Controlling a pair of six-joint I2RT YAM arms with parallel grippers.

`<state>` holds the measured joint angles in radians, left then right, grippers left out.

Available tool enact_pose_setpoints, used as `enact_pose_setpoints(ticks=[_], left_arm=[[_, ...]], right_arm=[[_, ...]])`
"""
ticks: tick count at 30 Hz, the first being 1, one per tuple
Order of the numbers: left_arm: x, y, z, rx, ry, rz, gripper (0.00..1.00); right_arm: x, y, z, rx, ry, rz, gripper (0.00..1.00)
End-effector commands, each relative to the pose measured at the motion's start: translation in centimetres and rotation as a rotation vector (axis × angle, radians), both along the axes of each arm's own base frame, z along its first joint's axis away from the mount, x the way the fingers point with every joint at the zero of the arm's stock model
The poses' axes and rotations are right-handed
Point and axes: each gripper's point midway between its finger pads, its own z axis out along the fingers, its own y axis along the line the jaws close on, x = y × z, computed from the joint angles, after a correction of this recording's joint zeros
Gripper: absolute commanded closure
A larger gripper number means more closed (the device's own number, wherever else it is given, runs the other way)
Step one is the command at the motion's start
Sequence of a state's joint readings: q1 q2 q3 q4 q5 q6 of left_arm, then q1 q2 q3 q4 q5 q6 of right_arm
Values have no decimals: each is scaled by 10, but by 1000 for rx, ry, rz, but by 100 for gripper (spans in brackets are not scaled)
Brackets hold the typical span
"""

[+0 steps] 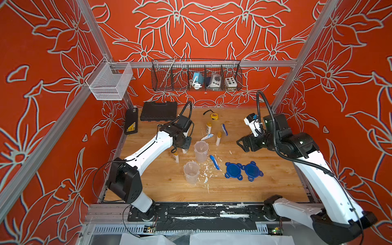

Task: Pack away toiletry kits
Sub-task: Pick up the toiletry item from the center of the board, then place the toiletry item into the container.

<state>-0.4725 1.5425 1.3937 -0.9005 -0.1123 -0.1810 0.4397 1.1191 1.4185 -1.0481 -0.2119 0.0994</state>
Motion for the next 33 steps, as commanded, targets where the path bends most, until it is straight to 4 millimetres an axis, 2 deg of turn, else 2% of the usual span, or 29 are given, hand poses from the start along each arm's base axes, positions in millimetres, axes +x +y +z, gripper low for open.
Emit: enact_pose_setpoints(ticks=[1,4,6,9,14,17,22,26,31,33], left_arm=[[-12,11,56,-26,-83,89,91],[-32,32,89,22,-132,160,94],[-55,28,108,-22,-146,144,95],[-93,25,133,-177,-149,140,95],[-153,17,145,-336,-59,56,96],[-174,15,150,-421,-40,21,96],[-182,5,116,-393,82,-14,97],[-170,1,107,-344,67,-42,97],[-152,-26,99,-406,42,-88,97],[-148,-30,87,-379,47,-80,97]], right_arm=[[-12,-8,0,-30,32,-16,11],[-19,-13,-5,-27,40,-31,11],[-25,-13,-4,-4,49,-38,11],[-29,-14,-6,14,45,-49,11],[-28,-12,-10,8,45,-35,11],[-27,-13,-3,26,9,-43,11],[-30,-21,-5,2,5,-73,11],[-37,-30,-7,-23,6,-93,11],[-41,-33,-10,-25,15,-99,11],[-41,-34,-9,-27,11,-102,11]])
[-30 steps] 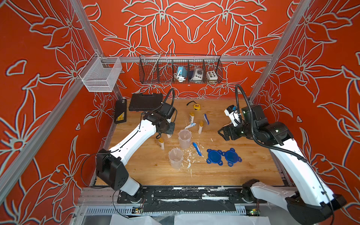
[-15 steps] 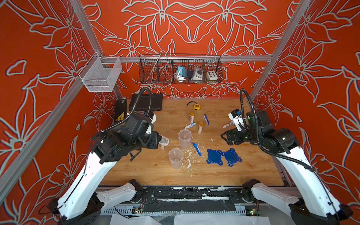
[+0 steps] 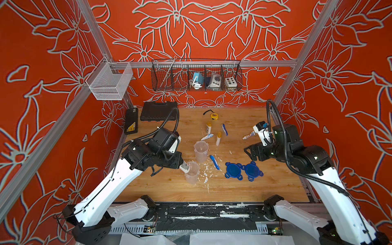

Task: Pack away toiletry kits
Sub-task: Place the toiletry item into the container.

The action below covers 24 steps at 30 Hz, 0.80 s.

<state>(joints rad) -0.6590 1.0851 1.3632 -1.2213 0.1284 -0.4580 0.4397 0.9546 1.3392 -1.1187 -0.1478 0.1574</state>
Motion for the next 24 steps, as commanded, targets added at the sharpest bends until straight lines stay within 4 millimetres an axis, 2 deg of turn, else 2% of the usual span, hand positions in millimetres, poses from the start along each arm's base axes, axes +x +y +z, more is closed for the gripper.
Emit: enact_pose_setpoints(ticks=[1,8,16,19,24], left_arm=[[10,-15,-1,-22,-51,-21,97],[17,-15,-35,71,-68,-13,96],[26,-36,-65,148,-119,-39,96],[25,-41,-82,220,-111,-68,89],[20,-40,-107,299,-74,-93,80]], right_arm=[[-4,-5,-6,-21,20,-19,11],[0,-2,-3,2,9,-35,11],[1,4,6,19,-32,16,12],[-3,12,8,57,-36,52,12],[-3,10,3,42,-30,53,12]])
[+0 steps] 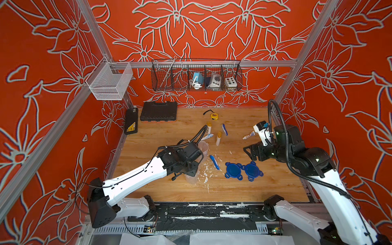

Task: Pack away toiletry kits
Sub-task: Place the toiletry item into the container, then pick up the toiletry item from the center of the board.

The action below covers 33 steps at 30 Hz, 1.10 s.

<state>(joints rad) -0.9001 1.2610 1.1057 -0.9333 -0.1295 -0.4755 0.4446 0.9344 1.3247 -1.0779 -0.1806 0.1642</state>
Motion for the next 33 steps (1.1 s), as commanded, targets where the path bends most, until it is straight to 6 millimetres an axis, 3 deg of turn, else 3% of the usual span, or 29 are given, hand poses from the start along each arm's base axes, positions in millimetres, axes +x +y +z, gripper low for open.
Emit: enact_pose_setpoints(ticks=[1,4,10,13,17,22,26,28,31,33], left_arm=[[2,4,-9,40,-16,13,78],[-2,1,-15,21,0,11,64],[-1,-6,-11,10,5,-1,47],[3,-12,13,-21,-19,-10,42],[7,-10,60,-44,-66,-11,35],[29,23,94,-45,-93,75,28],[62,70,79,-36,-66,177,20],[72,78,64,5,-65,199,11],[82,95,33,35,-6,282,8],[91,106,26,0,-10,345,5]], right_arm=[[-3,3,-2,-3,-6,30,12],[-2,3,-1,-9,-15,39,12],[11,10,7,-21,-49,68,12],[16,12,15,-25,-69,75,11],[19,14,17,-31,-73,80,11],[15,16,12,-9,-51,85,11],[9,23,10,26,-34,113,9],[5,29,10,46,-22,142,7],[-4,42,10,77,-4,207,2],[-12,50,10,68,-17,258,2]])
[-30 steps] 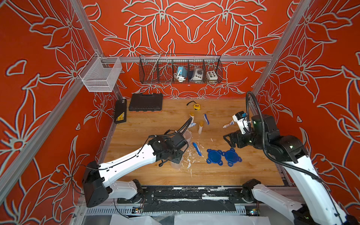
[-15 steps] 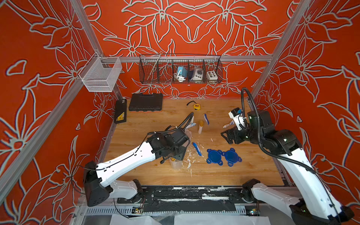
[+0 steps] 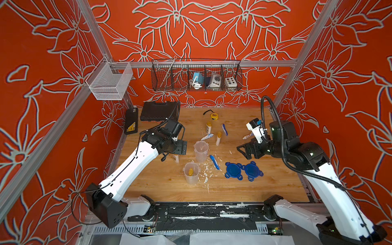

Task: Pack away toiletry kits
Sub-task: Pick up the toiletry item from the center of the board.

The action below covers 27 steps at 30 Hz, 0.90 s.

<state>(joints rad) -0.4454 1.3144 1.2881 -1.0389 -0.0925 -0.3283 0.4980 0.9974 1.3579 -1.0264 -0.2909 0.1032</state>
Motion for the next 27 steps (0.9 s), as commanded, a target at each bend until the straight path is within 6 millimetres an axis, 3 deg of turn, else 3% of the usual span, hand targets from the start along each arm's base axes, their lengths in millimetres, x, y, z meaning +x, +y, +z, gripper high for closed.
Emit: enact_pose_setpoints(ticks=[1,9,14,20,27], left_arm=[[12,15,-14,-35,4,62,4],[23,7,-46,-104,55,40,3],[24,7,-65,-83,104,44,4],[17,11,-85,-68,130,61,13],[27,11,-98,-47,140,74,28]], right_arm=[[-17,17,0,16,-11,108,2],[-50,62,-14,56,-33,370,2],[-61,83,-10,158,-91,443,2],[-61,93,-16,160,-87,441,2],[-54,89,-17,130,-120,407,2]])
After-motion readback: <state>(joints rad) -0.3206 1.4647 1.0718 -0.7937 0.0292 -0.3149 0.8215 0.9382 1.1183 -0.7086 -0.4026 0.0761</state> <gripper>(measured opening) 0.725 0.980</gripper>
